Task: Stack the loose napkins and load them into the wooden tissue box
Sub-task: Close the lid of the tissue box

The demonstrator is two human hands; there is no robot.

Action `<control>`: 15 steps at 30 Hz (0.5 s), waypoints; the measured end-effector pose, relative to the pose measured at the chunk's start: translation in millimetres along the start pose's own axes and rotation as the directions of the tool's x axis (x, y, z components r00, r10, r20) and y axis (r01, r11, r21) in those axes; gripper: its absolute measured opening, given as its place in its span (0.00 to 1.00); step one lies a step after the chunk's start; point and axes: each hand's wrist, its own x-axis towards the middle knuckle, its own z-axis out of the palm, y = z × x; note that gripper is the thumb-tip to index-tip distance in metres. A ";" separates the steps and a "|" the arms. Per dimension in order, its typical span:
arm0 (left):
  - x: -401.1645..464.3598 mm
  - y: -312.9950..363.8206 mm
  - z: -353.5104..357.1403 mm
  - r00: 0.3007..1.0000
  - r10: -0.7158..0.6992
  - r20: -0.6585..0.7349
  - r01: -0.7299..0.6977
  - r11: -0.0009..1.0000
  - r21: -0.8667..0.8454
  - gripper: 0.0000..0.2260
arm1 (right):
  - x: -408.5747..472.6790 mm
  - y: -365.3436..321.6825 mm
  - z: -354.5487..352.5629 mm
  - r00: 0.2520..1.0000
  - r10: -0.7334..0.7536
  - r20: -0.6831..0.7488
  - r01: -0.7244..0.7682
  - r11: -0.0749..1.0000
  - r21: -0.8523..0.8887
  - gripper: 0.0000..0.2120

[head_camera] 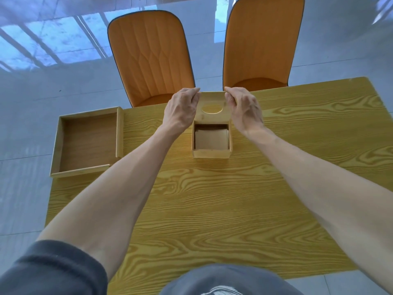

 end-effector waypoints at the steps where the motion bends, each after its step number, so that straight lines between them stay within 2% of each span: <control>1: -1.1 -0.5 0.3 1.000 0.002 -0.008 -0.002 1.000 -0.011 0.17 | 0.0 0.7 -0.7 1.000 -0.005 -0.015 0.005 1.000 -0.006 0.17; 8: -14.1 -1.6 -3.4 0.994 -0.014 -0.106 0.004 0.996 -0.087 0.10 | -9.0 9.7 -10.3 0.993 -0.094 -0.067 0.093 0.995 -0.022 0.10; 15: -41.0 -9.8 -10.6 0.994 0.071 -0.089 -0.082 0.989 -0.125 0.07 | -37.4 15.3 -19.4 0.965 -0.259 -0.033 0.257 0.965 -0.049 0.09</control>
